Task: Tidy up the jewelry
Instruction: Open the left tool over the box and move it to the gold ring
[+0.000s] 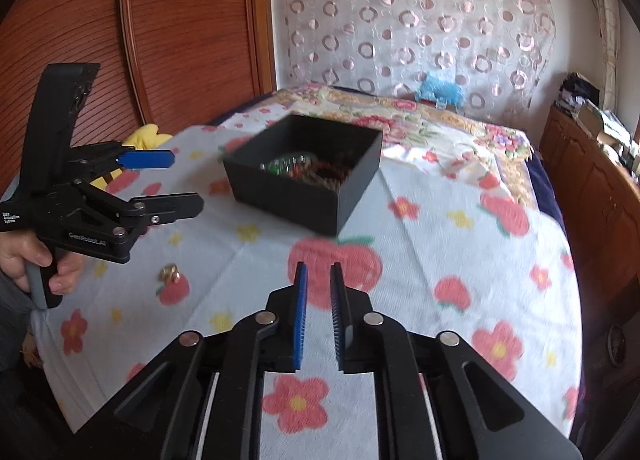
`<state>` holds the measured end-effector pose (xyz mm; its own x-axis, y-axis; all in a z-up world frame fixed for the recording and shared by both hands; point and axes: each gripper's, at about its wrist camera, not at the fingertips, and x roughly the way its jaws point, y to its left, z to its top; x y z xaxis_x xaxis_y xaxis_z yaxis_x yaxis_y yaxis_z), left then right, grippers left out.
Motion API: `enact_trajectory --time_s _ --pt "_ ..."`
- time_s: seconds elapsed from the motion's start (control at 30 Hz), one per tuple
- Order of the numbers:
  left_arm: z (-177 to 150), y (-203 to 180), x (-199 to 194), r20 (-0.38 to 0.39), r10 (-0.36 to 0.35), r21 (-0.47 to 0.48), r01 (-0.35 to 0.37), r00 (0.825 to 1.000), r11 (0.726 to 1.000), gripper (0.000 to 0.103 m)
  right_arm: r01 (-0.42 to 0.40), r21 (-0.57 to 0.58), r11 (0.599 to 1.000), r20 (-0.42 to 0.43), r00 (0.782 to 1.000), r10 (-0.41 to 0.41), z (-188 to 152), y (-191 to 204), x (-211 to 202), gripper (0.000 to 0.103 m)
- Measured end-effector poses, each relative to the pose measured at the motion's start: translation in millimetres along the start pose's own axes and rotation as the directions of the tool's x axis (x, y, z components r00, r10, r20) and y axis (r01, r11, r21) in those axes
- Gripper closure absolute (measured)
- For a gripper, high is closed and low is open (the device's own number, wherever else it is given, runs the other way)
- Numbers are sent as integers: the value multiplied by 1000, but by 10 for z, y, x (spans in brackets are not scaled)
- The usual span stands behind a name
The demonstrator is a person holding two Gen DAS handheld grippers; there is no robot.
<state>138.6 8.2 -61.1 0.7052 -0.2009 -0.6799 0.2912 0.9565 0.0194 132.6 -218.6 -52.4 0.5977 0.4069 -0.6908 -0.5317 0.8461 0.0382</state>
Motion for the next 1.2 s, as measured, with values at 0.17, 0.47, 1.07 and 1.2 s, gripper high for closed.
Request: enact_trajectory --time_s 0.17,0.47,1.07,1.2 --pt "-112 48 106 -42 3 2 -2 999 1000 11 -20 16 1000 -28 999 20 -163 74 78 81" --pt "-349 25 124 -96 0 44 4 995 999 11 -31 -17 999 -95 995 29 -316 199 191 78" --pt "-556 -189 56 -139 -78 94 92 987 991 32 -21 -57 998 -125 992 14 -386 248 253 77" --pt "-547 -181 15 -126 -85 89 97 988 991 67 -20 -59 998 -125 992 13 -392 244 245 77"
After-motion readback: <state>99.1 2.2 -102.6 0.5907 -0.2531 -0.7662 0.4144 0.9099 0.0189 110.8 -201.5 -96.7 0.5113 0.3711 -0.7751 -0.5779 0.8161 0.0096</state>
